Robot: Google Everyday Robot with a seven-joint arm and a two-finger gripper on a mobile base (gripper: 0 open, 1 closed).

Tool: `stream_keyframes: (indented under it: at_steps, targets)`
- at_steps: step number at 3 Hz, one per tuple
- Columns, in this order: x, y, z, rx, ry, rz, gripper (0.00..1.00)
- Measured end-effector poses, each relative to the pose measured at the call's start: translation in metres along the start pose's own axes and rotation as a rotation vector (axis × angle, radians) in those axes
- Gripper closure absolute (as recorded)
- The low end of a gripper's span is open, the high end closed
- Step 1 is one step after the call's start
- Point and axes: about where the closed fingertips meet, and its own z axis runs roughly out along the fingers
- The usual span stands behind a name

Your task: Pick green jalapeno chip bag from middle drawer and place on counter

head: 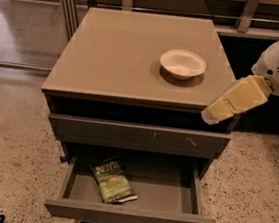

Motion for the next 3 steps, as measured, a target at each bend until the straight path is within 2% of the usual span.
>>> stream_keyframes:
  at_steps: [1, 2, 3]
  targets:
    - [0.012, 0.007, 0.038, -0.064, 0.008, 0.042, 0.00]
    - [0.018, 0.025, 0.068, -0.094, -0.029, 0.064, 0.00]
    - [0.014, 0.052, 0.110, -0.059, -0.159, 0.042, 0.00]
